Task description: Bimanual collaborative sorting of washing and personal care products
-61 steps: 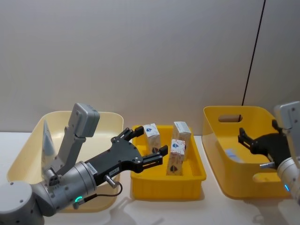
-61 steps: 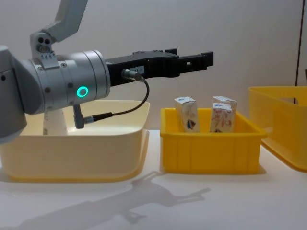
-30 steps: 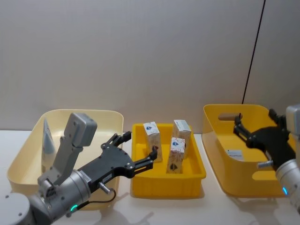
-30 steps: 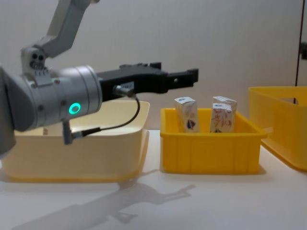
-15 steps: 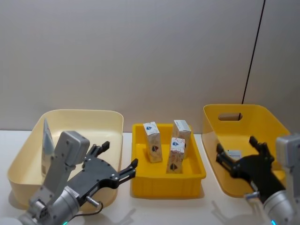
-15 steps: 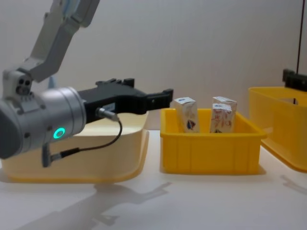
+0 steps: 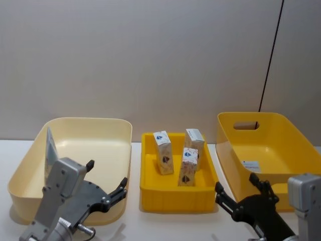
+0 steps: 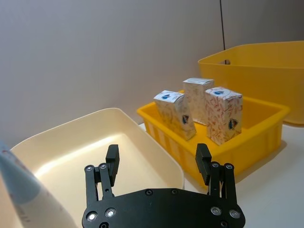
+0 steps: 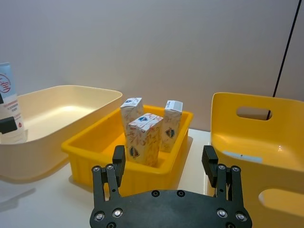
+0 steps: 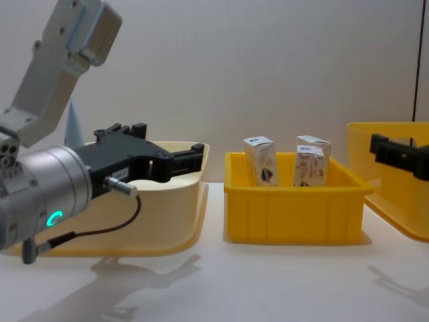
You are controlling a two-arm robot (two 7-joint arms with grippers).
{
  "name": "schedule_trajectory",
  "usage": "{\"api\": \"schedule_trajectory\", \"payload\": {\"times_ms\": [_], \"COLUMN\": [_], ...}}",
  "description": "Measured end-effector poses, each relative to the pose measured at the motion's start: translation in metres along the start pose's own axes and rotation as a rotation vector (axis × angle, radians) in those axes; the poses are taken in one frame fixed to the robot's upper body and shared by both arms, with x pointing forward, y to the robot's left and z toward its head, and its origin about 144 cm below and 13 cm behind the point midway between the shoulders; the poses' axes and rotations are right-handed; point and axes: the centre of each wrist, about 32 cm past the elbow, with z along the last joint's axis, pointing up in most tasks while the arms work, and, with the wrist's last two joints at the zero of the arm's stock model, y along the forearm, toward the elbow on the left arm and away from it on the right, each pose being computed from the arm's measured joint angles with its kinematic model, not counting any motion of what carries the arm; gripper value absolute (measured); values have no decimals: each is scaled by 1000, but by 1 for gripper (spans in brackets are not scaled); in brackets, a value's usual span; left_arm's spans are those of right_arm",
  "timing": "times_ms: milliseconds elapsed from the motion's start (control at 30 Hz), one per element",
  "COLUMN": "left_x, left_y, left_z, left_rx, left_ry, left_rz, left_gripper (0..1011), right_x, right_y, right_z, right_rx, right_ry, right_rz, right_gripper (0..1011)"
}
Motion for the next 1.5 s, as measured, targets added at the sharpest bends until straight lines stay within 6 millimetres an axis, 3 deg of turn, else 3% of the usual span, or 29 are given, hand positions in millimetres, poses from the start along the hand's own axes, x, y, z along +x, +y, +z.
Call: {"api": "schedule_trajectory", "payload": {"times_ms": [833,1500], "left_x": [-3,-3], "left_y": [7,7], "left_z": [-2,-3], "left_rx": [6,7], "left_ry": [-21,-21], "left_rz": [41,41], "left_gripper": [1003,1003], "right_x": [-3,-6], "right_y": [-1,51], "right_z": [-1,4], "right_rx": [-4,-26], "right_ry": [16,16], "right_rz": [13,30], "right_gripper": [1001,1001]}}
